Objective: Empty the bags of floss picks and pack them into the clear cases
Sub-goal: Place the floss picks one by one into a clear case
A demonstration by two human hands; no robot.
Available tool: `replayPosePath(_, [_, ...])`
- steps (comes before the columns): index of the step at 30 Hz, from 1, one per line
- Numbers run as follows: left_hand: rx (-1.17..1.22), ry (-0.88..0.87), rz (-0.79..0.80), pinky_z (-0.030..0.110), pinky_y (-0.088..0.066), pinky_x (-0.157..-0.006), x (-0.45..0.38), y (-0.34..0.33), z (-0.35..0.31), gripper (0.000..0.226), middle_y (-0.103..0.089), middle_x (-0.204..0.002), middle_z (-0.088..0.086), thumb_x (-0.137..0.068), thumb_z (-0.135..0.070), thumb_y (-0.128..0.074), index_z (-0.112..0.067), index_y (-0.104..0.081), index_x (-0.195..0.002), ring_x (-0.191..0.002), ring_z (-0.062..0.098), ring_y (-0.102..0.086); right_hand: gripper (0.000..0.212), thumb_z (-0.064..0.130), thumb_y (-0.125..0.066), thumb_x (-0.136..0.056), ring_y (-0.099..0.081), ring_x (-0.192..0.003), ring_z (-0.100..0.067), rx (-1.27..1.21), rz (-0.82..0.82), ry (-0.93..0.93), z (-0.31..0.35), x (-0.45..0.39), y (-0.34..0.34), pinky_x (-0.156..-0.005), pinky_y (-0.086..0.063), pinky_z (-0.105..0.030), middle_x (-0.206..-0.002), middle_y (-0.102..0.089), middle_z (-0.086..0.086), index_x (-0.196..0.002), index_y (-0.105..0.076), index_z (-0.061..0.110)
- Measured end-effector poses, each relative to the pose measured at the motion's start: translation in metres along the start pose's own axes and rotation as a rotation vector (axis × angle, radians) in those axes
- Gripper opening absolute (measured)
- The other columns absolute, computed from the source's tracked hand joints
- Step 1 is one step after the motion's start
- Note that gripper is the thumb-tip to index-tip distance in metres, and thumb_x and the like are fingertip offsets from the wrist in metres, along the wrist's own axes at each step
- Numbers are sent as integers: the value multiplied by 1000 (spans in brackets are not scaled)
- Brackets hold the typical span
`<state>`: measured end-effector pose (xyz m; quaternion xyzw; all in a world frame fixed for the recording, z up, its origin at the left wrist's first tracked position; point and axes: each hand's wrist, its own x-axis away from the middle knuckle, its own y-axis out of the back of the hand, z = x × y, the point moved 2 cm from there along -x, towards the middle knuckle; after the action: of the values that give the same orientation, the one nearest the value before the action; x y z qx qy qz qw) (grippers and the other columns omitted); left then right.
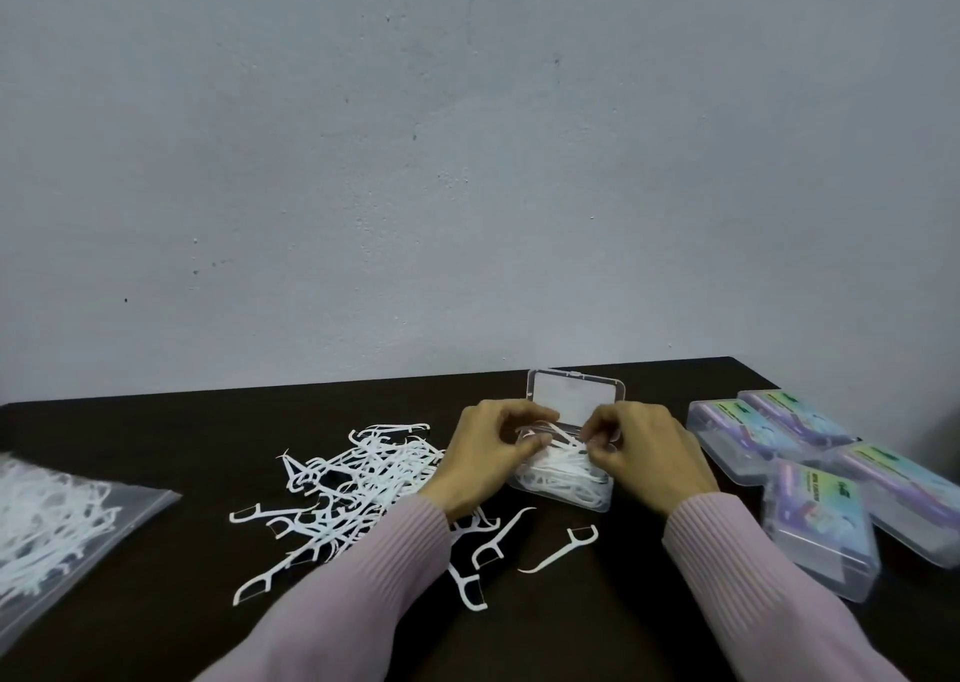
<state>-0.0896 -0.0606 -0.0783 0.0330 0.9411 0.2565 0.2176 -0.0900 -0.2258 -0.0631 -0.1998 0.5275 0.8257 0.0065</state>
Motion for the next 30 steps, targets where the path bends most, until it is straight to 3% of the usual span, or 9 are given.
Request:
replayPosePath(5, [-30, 35, -3, 16, -51, -84, 2, 14, 8, 20, -69, -102, -11, -86, -14, -67, -21, -70, -104, -95, 0, -63, 10, 25, -60, -88, -58, -85, -4, 51, 53, 1, -1, 0, 0, -75, -48, -16, -96, -65, 7, -96, -66, 26])
replayPosePath(9, [-108, 32, 8, 12, -49, -78, 3, 14, 12, 18, -69, -98, -9, -86, -18, -67, -20, -71, -103, -89, 0, -62, 13, 30, -61, -87, -55, -88, -4, 76, 56, -5, -1, 0, 2, -76, -45, -16, -101, -62, 7, -99, -66, 26])
replayPosePath(15, [-132, 7, -30, 8, -46, -73, 4, 8, 10, 18, -70, -92, -11, -88, -23, -64, -21, -70, -105, -84, -5, -63, 23, 33, -60, -87, -52, -102, -8, 121, 133, 29, 3, 0, -1, -95, -44, -26, -112, -58, 5, -109, -62, 26])
replayPosePath(18, [-195, -35, -14, 14, -49, -82, 6, 5, 9, 23, -70, -93, -13, -90, -22, -62, -25, -65, -112, -89, -7, -62, 17, 33, -62, -86, -52, -101, -8, 99, 131, 16, 2, 0, 3, -101, -41, -32, -106, -59, 6, -102, -61, 25])
replayPosePath(23, [-369, -99, -18, 5, -39, -75, 8, 4, 7, 17, -65, -97, -13, -92, -26, -59, -26, -69, -105, -86, -8, -55, 11, 27, -62, -87, -56, -92, -8, 61, 118, 26, 1, 1, 8, -100, -43, -36, -94, -58, 9, -89, -52, 30])
replayPosePath(27, [-510, -154, -35, 23, -41, -92, 7, 3, 9, 24, -63, -112, -10, -94, -31, -54, -27, -67, -113, -105, 1, -48, 9, 28, -61, -88, -57, -94, -8, 76, 99, 14, -2, 0, 12, -98, -45, -34, -102, -64, 6, -97, -61, 28])
replayPosePath(30, [-555, -161, -24, 30, -39, -98, 6, 1, 11, 29, -58, -119, -13, -96, -33, -49, -25, -63, -120, -109, 2, -43, 13, 25, -63, -87, -58, -89, -7, 25, 93, -3, -5, -1, 13, -86, -50, -23, -103, -65, 3, -100, -64, 25])
